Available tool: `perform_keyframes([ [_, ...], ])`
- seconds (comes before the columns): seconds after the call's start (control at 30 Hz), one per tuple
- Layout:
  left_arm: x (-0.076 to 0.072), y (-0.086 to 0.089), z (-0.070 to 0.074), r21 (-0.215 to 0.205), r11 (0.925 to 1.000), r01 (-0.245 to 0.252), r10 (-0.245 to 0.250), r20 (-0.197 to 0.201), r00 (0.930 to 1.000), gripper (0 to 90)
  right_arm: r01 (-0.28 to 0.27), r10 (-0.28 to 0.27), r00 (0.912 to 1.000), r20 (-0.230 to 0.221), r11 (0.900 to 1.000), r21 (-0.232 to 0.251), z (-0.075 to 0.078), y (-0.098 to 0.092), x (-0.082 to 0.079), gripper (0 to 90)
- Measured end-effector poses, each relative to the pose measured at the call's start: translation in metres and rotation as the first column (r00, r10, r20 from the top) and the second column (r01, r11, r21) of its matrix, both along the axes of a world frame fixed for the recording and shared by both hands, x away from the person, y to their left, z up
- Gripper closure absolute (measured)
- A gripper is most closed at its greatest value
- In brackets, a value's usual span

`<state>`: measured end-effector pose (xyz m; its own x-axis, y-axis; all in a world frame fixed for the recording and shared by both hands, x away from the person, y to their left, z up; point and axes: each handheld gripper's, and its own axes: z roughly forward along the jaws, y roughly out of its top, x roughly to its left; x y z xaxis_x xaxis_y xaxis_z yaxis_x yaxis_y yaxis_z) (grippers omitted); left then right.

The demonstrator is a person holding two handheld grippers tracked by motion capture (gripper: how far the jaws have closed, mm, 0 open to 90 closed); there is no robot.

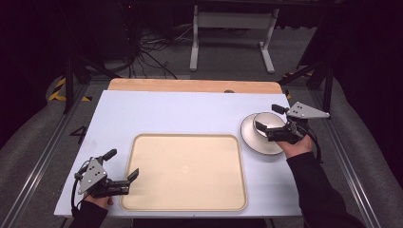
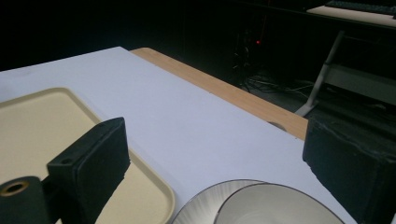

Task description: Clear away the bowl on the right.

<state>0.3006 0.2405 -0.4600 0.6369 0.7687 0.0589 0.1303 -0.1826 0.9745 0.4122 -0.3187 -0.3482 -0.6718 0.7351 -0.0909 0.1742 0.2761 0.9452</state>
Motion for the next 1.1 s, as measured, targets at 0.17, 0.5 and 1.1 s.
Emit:
perform_keyframes([
  [0.17,0.0,0.0,0.0,0.002,1.0,0.0,0.0,-0.002,1.0,0.1,0.022,-0.023,0.9997,0.004,1.0,0.009,0.002,-0.011,0.004,7.4],
  [0.5,0.0,0.0,0.0,0.002,1.0,0.0,0.0,-0.002,1.0,0.2,0.073,-0.073,0.9972,-0.017,0.997,0.037,0.002,-0.034,0.01,10.3],
  [1.1,0.0,0.0,0.0,0.002,1.0,-0.001,0.001,-0.001,1.0,0.1,0.138,-0.148,0.9734,-0.175,0.988,-0.066,0.001,-0.048,0.031,22.3],
])
